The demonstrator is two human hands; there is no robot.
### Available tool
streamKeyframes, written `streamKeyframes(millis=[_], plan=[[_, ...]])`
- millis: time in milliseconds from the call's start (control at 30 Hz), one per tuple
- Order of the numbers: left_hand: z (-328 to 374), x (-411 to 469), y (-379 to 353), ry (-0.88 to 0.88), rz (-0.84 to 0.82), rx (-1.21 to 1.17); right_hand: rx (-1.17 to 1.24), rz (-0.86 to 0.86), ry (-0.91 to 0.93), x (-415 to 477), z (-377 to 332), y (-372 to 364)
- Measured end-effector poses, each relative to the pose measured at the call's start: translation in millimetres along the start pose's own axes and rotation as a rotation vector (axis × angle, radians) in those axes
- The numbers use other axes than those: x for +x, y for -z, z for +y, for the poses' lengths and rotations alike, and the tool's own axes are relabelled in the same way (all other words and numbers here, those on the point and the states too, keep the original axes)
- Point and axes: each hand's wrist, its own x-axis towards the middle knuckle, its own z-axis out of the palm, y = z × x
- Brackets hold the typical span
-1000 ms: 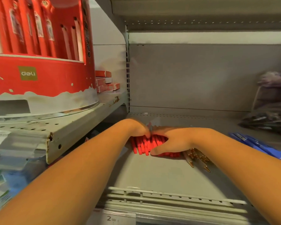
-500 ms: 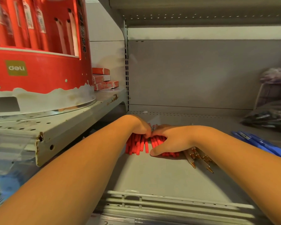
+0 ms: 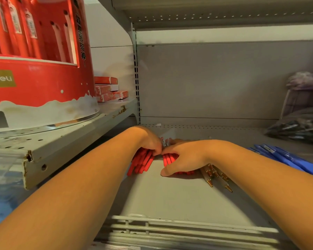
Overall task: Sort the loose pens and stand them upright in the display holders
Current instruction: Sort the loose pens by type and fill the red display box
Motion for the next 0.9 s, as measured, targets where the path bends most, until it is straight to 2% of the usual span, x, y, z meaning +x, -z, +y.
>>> streamKeyframes(millis=[167,533,667,800,900], plan=[[4,-1,-5,0.001,0.043,0.078,-0.017,-0.022,-0.009,0,-2,-1],[-7,11,-16,0.072,0.090,-0.159,-0.020,-0.025,-0.028,-1,-3,-3],[-9,10,-16,0.067,0.125,-0.135,-0.020,-0.015,-0.025,-1,-3,-5],[-11,9,-14,0.079,0.234,-0.135,-0.013,-0.022,-0.029,0,-4,-6],[-18,12,-14,0.087,0.242,-0.204,-0.019,-0.029,-0.031,-2,-4,-6]])
